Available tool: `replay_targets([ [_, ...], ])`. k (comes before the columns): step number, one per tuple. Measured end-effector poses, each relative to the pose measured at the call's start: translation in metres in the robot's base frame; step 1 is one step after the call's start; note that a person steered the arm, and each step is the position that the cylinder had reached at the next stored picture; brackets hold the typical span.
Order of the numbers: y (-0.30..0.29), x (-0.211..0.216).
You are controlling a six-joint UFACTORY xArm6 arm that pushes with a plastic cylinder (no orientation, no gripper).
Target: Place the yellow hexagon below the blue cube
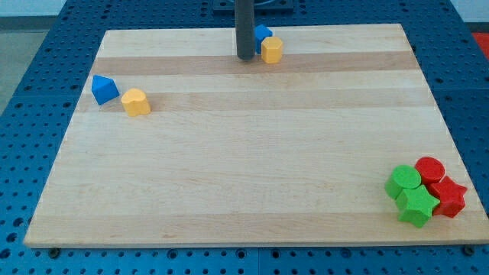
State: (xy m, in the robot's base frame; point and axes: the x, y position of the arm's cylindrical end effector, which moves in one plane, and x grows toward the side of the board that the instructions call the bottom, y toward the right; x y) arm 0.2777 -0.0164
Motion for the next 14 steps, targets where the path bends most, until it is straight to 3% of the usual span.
replay_targets([
  [2,0.058,0.027],
  [5,0.071,-0.019],
  [7,0.099,-0.003],
  [9,0.102,0.012],
  [12,0.105,-0.015],
  [14,0.066,-0.002],
])
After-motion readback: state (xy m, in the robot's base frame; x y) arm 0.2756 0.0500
